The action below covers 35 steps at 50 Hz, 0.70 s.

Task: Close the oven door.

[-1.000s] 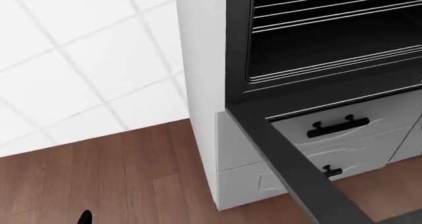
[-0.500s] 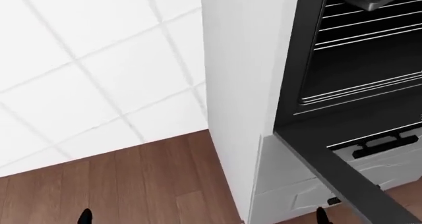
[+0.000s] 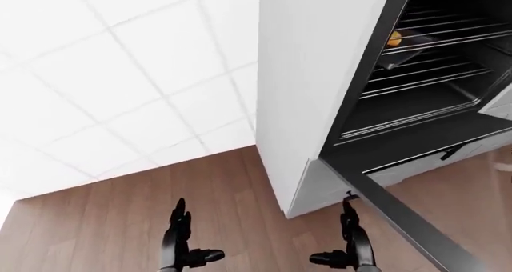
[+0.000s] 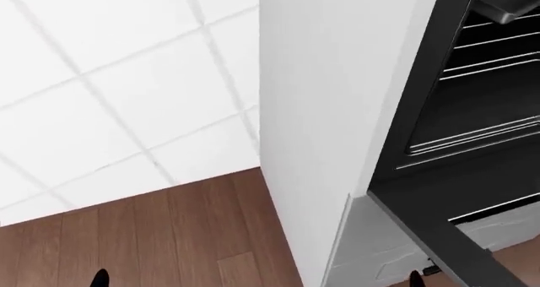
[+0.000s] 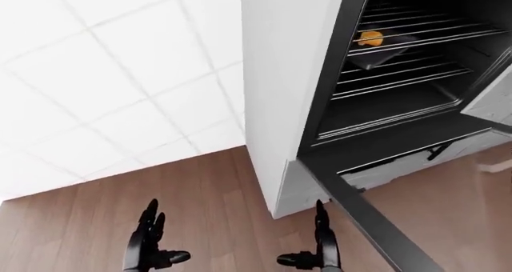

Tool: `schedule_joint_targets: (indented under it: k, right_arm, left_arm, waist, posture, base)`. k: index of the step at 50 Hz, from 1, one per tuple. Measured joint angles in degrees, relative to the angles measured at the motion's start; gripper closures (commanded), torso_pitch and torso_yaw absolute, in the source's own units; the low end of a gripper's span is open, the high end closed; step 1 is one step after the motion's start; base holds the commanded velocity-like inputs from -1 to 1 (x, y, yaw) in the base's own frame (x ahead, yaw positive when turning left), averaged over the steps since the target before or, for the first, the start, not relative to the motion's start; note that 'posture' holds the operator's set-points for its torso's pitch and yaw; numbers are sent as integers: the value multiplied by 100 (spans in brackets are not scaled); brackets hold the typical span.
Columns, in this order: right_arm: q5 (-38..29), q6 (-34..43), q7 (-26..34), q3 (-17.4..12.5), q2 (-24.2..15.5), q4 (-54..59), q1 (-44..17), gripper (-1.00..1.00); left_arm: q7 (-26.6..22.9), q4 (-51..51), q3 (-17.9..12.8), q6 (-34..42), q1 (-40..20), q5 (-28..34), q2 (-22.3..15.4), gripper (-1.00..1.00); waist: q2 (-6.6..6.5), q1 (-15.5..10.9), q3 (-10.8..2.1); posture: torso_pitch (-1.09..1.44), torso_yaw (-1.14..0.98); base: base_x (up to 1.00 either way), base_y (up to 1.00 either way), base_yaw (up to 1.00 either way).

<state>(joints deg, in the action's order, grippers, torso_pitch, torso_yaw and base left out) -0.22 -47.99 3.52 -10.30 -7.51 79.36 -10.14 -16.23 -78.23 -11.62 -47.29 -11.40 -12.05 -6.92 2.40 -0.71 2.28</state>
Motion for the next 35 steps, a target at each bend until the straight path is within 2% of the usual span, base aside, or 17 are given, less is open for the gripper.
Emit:
schedule_joint_targets:
  k: [1, 3, 5, 7, 8, 12, 15, 17, 18, 19, 22, 27, 33, 35]
  right_arm:
    - [1, 12, 4, -4, -19, 8, -6, -100]
    - [23, 33, -6, -36, -62, 19, 8, -100]
    - [48, 39, -15, -55, -80, 25, 14, -100]
    - [62, 17, -9, -54, -81, 7, 11, -100]
    - [65, -9, -8, -51, -83, -11, 9, -100]
    - [91, -90, -6, -74, -91, -66, -10, -100]
    - [399, 44, 181, -344, -28, -22, -29, -100]
    - [730, 183, 339, -543, -72, 9, -13, -100]
    - [893, 268, 383, -612, -89, 22, -7, -100]
    - [1034, 369, 418, -649, -84, 41, -2, -100]
    - [1224, 599, 360, -625, -108, 97, 74, -100]
    - [1333, 934, -103, -714, -185, 99, 98, -100]
    - [2035, 994, -126, -1287, -270, 72, 169, -100]
    - [2387, 911, 75, -1503, -257, 79, 227, -100]
  left_arm:
    - [5, -13, -1, 14, 3, -4, 24, -100]
    - [-10, -49, 40, 57, 0, 19, 89, -100]
    - [-41, -24, 72, 66, -31, 54, 114, -100]
    - [-60, 16, 68, 44, -43, 62, 108, -100]
    - [-62, 21, 63, 32, -44, 61, 101, -100]
    - [-50, 22, 48, -3, -28, 45, 81, -100]
    - [-41, 15, 34, -7, -22, 30, 63, -100]
    - [-29, 3, 36, -9, -14, 28, 72, -100]
    - [-23, -7, 39, 2, -18, 32, 59, -100]
    - [-11, -11, 29, 18, -10, 30, 37, -100]
    - [46, -39, 17, 33, 15, 29, 16, -100]
    - [210, -27, 33, -129, -12, 95, 57, -100]
    - [611, -19, 43, -496, -55, 219, -2, -100]
    - [608, -6, 29, -439, -68, 254, -48, -100]
  waist:
    - [-26, 5, -6]
    - [-165, 63, -31]
    - [-116, 121, -29]
    - [-42, 162, -94]
    - [-45, 156, -124]
    - [-238, 110, -90]
    - [-361, 172, -21]
    - [-517, 232, -37]
    - [-535, 250, -50]
    - [-468, 252, -23]
    - [-304, 225, -73]
    - [-179, 147, -145]
    - [-132, 86, -203]
    - [-129, 83, -205]
  posture:
    - [0, 0]
    - [0, 0]
    - [0, 0]
    - [0, 0]
    - [0, 0]
    - [0, 0]
    - [0, 0]
    - [0, 0]
    - [0, 0]
    - [0, 0]
    - [0, 0]
    - [0, 0]
    - [0, 0]
    - [0, 0]
  base:
    - [0, -7, 0]
    - [0, -7, 0]
    - [0, -7, 0]
    - [0, -7, 0]
    - [0, -7, 0]
    - [0, -6, 0]
    - [0, 0, 0]
    - [0, 0, 0]
    - [0, 0, 0]
    - [0, 0, 0]
    - [0, 0, 0]
    - [0, 0, 0]
    - [0, 0, 0]
    - [0, 0, 0]
